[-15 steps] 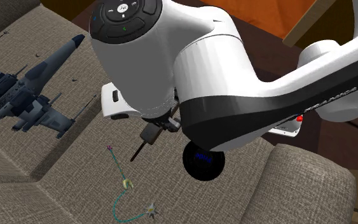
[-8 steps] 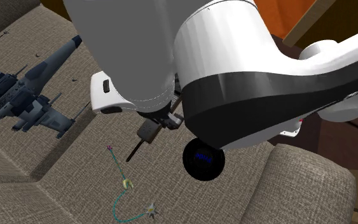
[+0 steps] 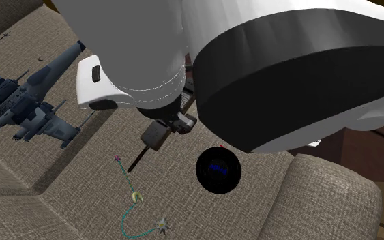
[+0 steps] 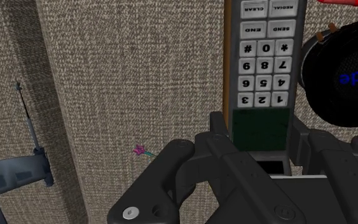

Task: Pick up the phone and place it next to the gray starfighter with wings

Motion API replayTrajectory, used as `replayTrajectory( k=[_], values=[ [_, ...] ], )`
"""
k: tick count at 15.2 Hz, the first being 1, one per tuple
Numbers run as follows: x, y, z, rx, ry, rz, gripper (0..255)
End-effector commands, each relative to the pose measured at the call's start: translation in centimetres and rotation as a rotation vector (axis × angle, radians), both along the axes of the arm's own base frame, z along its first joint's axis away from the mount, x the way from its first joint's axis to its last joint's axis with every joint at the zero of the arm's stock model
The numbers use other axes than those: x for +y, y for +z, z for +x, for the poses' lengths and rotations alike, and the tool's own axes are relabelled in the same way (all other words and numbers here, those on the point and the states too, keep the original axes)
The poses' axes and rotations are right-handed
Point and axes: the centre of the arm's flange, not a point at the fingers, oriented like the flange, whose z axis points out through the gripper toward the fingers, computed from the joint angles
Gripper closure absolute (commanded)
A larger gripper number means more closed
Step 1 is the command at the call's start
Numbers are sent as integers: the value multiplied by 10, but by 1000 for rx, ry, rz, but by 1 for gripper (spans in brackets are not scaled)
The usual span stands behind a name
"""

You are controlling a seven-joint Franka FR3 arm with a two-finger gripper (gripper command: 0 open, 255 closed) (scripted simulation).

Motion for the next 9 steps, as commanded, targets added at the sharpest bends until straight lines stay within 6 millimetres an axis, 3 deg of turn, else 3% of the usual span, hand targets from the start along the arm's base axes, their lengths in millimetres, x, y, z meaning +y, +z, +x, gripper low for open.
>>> replayTrajectory(
  k=[1,9],
  values=[
    [-1,6,-1,0,0,0,255],
    [-55,6,90,0,0,0,255]
  ],
)
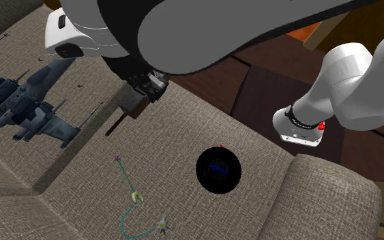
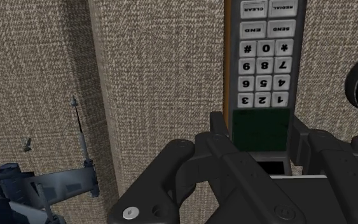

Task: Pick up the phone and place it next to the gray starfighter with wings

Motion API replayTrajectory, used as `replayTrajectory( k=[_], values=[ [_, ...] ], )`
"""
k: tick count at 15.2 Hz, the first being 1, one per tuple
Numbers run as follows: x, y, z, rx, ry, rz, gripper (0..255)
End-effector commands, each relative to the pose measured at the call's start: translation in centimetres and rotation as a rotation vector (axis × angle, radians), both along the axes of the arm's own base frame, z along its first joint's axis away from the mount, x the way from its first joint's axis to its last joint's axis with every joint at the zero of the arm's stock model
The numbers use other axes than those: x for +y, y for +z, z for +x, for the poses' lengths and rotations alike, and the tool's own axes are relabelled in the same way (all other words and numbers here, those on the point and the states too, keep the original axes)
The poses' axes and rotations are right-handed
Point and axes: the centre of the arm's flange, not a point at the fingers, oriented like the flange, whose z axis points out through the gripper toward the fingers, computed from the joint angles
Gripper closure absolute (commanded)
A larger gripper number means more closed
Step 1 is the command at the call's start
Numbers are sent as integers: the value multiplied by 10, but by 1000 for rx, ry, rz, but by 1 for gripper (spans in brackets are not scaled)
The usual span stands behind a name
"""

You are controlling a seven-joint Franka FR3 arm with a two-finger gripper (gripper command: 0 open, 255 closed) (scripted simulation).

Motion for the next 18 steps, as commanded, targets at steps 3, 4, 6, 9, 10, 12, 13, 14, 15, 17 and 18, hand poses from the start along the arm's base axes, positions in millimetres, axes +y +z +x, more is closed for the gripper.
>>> replayTrajectory(
  k=[3,4,6,9,10,12,13,14,15,17,18],
  values=[
    [-29,1,46,0,1,0,255],
    [-36,1,57,0,1,0,255],
    [-55,1,88,0,1,0,255],
    [-55,-15,88,0,1,0,255],
    [-55,-20,88,0,1,0,255],
    [-55,-31,88,0,1,0,255],
    [-55,-36,88,0,1,0,255],
    [-55,-41,88,0,1,0,255],
    [-55,-47,88,0,1,0,255],
    [-55,-57,88,0,1,0,255],
    [-55,-62,88,0,1,0,255]
  ],
)
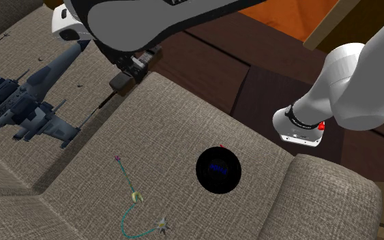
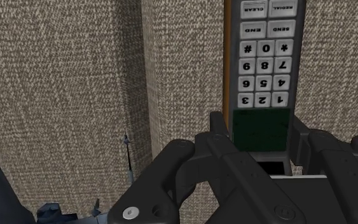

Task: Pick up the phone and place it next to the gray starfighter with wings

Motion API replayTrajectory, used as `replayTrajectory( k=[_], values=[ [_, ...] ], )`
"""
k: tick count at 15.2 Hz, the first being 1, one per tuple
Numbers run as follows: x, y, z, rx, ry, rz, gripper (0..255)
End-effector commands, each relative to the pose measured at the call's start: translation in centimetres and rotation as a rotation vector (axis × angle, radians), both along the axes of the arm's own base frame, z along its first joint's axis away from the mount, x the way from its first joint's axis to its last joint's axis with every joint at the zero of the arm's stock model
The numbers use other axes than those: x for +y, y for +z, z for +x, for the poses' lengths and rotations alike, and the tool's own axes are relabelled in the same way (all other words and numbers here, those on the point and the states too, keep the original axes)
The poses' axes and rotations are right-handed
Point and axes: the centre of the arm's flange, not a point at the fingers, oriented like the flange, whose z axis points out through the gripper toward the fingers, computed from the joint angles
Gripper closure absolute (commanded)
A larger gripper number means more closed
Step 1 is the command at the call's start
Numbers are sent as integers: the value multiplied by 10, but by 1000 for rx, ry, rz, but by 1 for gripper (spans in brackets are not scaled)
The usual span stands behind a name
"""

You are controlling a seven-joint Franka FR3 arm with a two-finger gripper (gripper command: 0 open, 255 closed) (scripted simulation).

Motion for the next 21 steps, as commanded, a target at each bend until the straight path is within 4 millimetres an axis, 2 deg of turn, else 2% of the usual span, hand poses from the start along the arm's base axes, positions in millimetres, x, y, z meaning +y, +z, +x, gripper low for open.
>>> replayTrajectory(
  k=[1,21],
  values=[
    [0,-10,0,-1,0,0,255],
    [0,-116,0,-1,0,0,255]
  ],
)
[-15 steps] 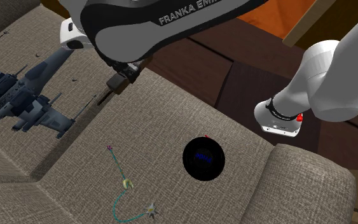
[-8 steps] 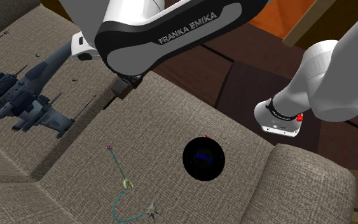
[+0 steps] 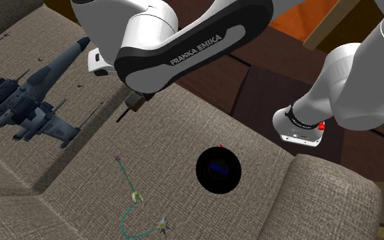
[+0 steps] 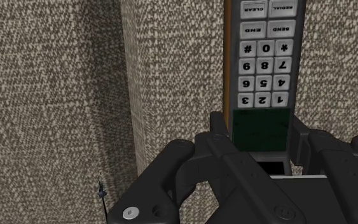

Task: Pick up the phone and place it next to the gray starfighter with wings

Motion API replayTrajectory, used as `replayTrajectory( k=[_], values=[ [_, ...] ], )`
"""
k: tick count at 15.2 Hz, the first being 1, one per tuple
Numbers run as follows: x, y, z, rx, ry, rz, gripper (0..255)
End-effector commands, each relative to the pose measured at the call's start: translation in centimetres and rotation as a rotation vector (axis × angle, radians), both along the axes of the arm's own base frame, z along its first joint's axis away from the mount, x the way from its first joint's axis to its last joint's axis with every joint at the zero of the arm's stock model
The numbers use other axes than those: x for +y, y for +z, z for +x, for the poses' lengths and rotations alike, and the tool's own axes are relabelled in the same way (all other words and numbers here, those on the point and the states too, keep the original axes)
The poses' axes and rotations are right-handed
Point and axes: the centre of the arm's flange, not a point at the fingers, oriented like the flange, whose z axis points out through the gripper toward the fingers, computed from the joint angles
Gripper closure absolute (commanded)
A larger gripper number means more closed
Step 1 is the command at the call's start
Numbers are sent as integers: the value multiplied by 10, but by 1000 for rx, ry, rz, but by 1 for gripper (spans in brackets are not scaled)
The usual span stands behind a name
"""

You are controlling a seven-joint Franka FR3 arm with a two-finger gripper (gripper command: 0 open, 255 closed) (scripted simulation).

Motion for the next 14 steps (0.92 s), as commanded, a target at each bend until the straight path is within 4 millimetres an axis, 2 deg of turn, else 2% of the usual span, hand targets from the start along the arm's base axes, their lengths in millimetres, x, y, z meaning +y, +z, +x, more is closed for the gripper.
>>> replayTrajectory(
  k=[1,7,14],
  values=[
    [-1,-11,0,-1,0,0,255],
    [-1,-42,0,-1,0,0,255],
    [-1,-42,0,-1,0,0,255]
  ],
)
